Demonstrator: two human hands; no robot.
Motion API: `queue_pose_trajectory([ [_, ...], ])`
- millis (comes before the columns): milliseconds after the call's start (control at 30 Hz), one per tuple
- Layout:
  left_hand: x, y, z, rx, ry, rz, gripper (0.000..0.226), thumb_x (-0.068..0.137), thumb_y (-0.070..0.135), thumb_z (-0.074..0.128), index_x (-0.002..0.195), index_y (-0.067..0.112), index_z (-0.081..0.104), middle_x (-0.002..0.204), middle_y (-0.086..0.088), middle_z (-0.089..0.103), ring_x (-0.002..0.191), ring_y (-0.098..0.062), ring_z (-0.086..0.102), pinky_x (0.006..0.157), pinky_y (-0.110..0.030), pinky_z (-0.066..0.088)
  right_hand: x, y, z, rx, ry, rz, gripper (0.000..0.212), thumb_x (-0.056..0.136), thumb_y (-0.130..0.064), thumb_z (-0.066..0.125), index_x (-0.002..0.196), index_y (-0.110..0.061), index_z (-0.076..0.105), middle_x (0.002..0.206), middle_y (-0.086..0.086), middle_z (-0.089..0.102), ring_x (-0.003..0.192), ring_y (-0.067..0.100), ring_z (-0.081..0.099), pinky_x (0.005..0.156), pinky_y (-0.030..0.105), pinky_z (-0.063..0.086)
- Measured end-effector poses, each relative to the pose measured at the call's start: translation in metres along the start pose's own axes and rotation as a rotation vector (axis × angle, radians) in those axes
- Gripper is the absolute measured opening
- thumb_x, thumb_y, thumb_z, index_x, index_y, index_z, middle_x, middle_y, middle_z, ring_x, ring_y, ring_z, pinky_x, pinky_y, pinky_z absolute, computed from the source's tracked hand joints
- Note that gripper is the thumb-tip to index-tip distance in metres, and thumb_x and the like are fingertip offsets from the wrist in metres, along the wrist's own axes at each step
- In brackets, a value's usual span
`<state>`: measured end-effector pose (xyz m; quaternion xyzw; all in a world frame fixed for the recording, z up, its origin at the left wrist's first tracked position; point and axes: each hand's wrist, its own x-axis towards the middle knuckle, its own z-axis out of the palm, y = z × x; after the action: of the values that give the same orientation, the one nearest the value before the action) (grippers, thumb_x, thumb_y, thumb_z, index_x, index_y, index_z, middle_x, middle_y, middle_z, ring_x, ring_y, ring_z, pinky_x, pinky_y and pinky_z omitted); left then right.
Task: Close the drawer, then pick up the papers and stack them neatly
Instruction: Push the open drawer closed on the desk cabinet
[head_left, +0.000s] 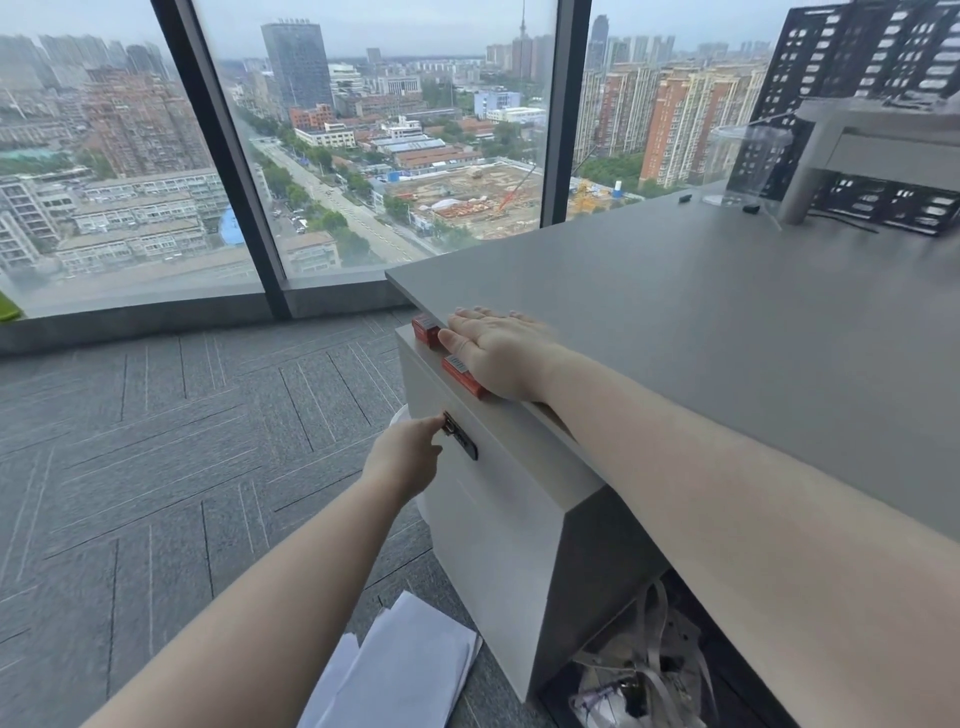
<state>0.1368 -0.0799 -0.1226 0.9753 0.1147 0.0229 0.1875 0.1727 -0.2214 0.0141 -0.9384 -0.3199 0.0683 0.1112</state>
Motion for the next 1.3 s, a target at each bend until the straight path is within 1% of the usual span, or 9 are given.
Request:
queue_pose_trajectory([
  [200,0.009,0.002,0.011,0.148,0.133,0.095,0.029,0.096,0.021,0.043,0.101,0.003,0.065,0.099,-0.016,0.068,0.092,-0.034,0.063,0.066,-0.032,0.038,0.0,0.0,-0.001,0.002,0.001,-0.008,0.06,0.1,-0.049,0.013,0.154,-0.022,0.019,0.164,-0.008,0.014,0.151,0.009,0.008,0.121,0.033,0.003],
  [367,0.014,0.001,0.018,0.129,0.144,0.067,0.028,0.094,0.014,0.039,0.096,0.001,0.064,0.097,-0.017,0.067,0.089,-0.035,0.062,0.065,-0.031,0.035,0.001,0.001,0.0,-0.003,0.004,-0.01,0.062,0.1,-0.05,0.012,0.154,-0.022,0.02,0.164,-0.008,0.014,0.151,0.009,0.009,0.121,0.033,0.004],
  [533,0.015,0.004,0.018,-0.006,0.104,0.004,0.029,0.096,0.022,0.037,0.097,0.002,0.059,0.096,-0.017,0.062,0.093,-0.036,0.058,0.066,-0.033,0.034,0.001,0.001,0.001,-0.001,0.007,-0.011,0.061,0.1,-0.05,0.014,0.154,-0.022,0.021,0.163,-0.008,0.014,0.151,0.009,0.009,0.121,0.033,0.004],
  [633,0.017,0.002,0.017,-0.02,0.084,-0.006,0.026,0.095,0.024,0.036,0.092,0.007,0.055,0.088,-0.008,0.052,0.083,-0.031,0.05,0.066,-0.034,0.034,0.001,0.001,0.001,0.005,0.018,-0.013,0.06,0.1,-0.049,0.015,0.153,-0.023,0.023,0.163,-0.008,0.016,0.151,0.009,0.01,0.121,0.034,0.004],
  [800,0.017,-0.003,0.019,0.025,0.091,-0.013,0.021,0.096,0.03,0.033,0.083,0.018,0.045,0.086,-0.001,0.052,0.078,-0.026,0.047,0.062,-0.034,0.037,0.002,0.002,0.001,-0.011,0.017,-0.02,0.061,0.1,-0.049,0.016,0.154,-0.022,0.022,0.163,-0.007,0.016,0.151,0.009,0.01,0.121,0.033,0.005],
  [967,0.018,-0.002,0.017,0.092,0.092,0.002,0.027,0.096,0.033,0.032,0.094,0.017,0.054,0.101,-0.006,0.063,0.091,-0.031,0.058,0.065,-0.033,0.039,0.002,0.003,0.003,-0.025,0.009,-0.014,0.06,0.1,-0.047,0.017,0.154,-0.021,0.02,0.164,-0.007,0.014,0.151,0.009,0.009,0.12,0.033,0.004],
  [1067,0.016,-0.007,0.021,0.065,0.108,-0.003,0.031,0.096,0.038,0.032,0.096,0.017,0.055,0.101,-0.008,0.065,0.09,-0.033,0.061,0.064,-0.035,0.044,0.004,0.003,0.003,-0.022,0.012,-0.017,0.06,0.1,-0.047,0.018,0.154,-0.021,0.02,0.164,-0.007,0.014,0.151,0.008,0.009,0.121,0.033,0.004],
  [1167,0.012,-0.016,0.021,0.035,0.051,-0.018,0.035,0.095,0.045,0.034,0.113,0.026,0.057,0.11,-0.001,0.068,0.1,-0.027,0.064,0.074,-0.038,0.053,0.005,0.005,0.004,-0.029,0.012,-0.015,0.06,0.1,-0.047,0.019,0.154,-0.021,0.02,0.164,-0.007,0.014,0.151,0.009,0.009,0.121,0.033,0.005],
  [1300,0.002,-0.039,0.008,-0.01,-0.001,-0.07,0.05,0.093,0.049,0.034,0.137,0.026,0.041,0.128,0.005,0.062,0.118,-0.02,0.058,0.084,-0.042,0.055,0.004,0.005,0.002,-0.042,0.001,-0.01,0.061,0.1,-0.048,0.019,0.155,-0.022,0.017,0.164,-0.007,0.013,0.151,0.009,0.008,0.121,0.033,0.005],
])
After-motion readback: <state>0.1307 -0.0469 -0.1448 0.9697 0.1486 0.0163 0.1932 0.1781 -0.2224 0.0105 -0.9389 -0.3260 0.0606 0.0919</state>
